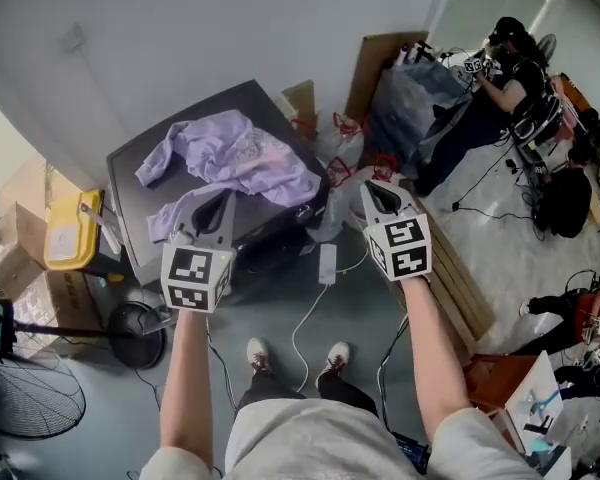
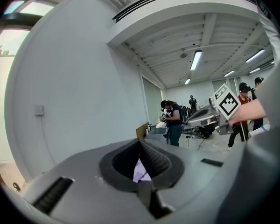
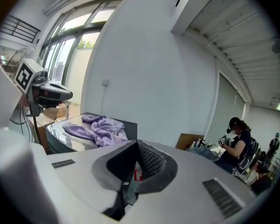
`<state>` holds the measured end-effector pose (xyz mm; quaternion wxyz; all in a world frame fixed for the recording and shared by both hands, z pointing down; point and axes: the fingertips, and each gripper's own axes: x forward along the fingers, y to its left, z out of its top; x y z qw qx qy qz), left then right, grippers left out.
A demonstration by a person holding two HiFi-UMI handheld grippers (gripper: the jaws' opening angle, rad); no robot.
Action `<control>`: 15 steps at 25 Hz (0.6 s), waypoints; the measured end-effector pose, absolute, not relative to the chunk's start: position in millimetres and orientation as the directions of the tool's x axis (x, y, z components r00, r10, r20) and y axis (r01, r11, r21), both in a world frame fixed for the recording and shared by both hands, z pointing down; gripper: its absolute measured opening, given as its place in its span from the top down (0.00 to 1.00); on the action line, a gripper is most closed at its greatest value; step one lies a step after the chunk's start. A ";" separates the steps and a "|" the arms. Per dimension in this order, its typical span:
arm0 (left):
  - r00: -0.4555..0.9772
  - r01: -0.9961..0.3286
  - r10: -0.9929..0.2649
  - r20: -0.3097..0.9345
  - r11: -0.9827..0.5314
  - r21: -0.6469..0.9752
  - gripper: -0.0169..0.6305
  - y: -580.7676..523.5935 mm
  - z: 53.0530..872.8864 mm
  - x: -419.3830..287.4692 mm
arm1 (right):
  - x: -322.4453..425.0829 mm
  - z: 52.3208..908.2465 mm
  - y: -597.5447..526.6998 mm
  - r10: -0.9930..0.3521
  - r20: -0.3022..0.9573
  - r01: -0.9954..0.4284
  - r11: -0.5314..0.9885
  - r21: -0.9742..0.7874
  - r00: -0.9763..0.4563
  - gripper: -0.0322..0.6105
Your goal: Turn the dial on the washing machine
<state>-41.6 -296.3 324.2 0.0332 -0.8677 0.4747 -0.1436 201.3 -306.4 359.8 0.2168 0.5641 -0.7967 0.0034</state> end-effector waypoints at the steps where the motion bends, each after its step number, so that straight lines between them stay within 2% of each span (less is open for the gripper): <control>1: 0.509 -0.816 -0.837 0.202 -0.544 -0.198 0.95 -297.3 314.4 -42.0 | 202.1 346.4 -303.6 -0.901 0.334 -0.902 0.362 0.235 -0.275 0.93; 8: 0.553 -0.790 -0.826 0.110 -0.562 -0.246 0.95 -294.3 251.0 -32.4 | 202.1 264.0 -274.5 -0.927 0.219 -0.903 0.353 0.243 -0.304 0.93; 15: 0.615 -0.742 -0.787 0.050 -0.599 -0.303 0.95 -276.6 208.4 -12.3 | 199.0 207.0 -248.4 -0.942 0.129 -0.884 0.334 0.328 -0.308 0.93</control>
